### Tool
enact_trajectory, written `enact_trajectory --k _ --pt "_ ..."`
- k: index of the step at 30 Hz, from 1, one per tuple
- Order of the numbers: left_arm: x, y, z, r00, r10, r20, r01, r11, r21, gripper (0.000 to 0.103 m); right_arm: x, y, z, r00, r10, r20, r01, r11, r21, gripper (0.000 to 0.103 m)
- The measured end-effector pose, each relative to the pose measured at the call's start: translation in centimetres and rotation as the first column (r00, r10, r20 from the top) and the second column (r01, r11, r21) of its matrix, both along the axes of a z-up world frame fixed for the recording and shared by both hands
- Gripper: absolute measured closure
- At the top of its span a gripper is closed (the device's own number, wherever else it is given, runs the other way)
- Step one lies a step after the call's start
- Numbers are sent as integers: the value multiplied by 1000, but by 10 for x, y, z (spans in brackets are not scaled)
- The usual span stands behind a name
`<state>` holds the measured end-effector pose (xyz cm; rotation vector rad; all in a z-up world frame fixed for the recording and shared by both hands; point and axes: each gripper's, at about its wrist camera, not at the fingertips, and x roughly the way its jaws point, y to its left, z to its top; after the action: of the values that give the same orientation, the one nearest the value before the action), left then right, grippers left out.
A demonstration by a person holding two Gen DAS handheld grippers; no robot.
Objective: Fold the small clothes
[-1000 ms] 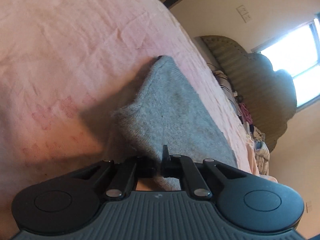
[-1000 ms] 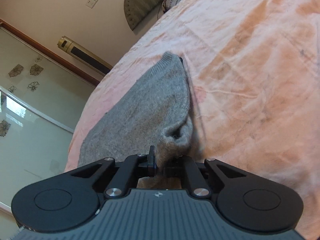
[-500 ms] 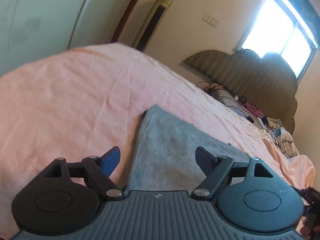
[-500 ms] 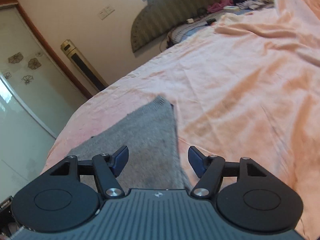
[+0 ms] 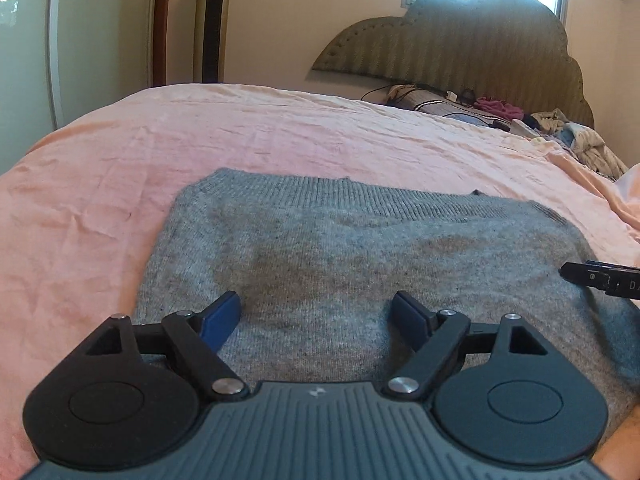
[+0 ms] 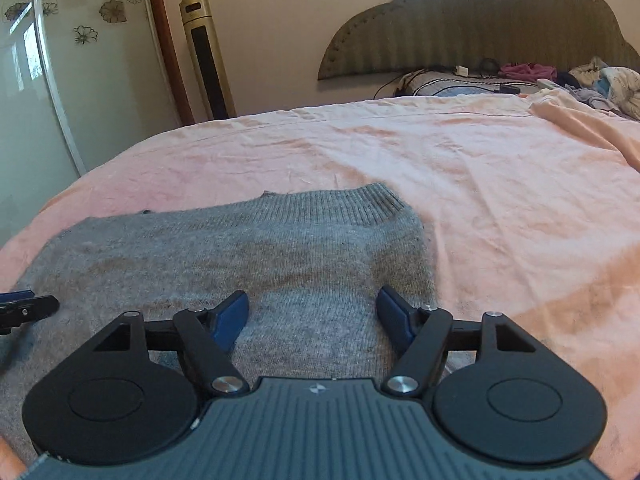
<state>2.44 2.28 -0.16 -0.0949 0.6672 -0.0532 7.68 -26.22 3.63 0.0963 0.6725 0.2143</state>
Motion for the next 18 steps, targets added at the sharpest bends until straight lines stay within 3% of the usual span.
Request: enact_trajectory --k 2,4,6,8,11,14,15,17,18 --pt "2 -1 5 1000 4 1 -4 1000 -17 18 -1 -1 9 999 -26 -22 27 999 27 32" --pt "-15 16 14 1000 16 13 -14 993 -115 18 -19 -21 24 993 -108 -50 116 974 193 27" --pt "-43 43 21 999 46 27 -38 968 -247 18 -51 -52 34 990 -133 -45 140 913 383 19" --pt "-74 72 21 994 111 11 -98 918 -385 18 -85 -81 33 980 -175 -98 200 852 484 5" --pt "-117 105 13 973 230 -38 -213 810 -546 18 -128 -112 20 941 -250 -227 334 788 518 8" --pt "-139 119 2 950 285 -124 -298 722 -624 18 -150 -120 6 929 -235 -287 365 722 588 9" --pt "-139 120 -2 950 280 -139 -301 702 -646 18 -150 -116 2 930 -216 -298 358 722 593 9" --pt "-136 115 -3 953 275 -130 -290 695 -658 12 -144 -104 -6 931 -196 -309 347 741 574 9" --pt "-131 113 -4 957 258 -132 -277 679 -680 11 -140 -97 -6 938 -196 -287 332 749 573 8"
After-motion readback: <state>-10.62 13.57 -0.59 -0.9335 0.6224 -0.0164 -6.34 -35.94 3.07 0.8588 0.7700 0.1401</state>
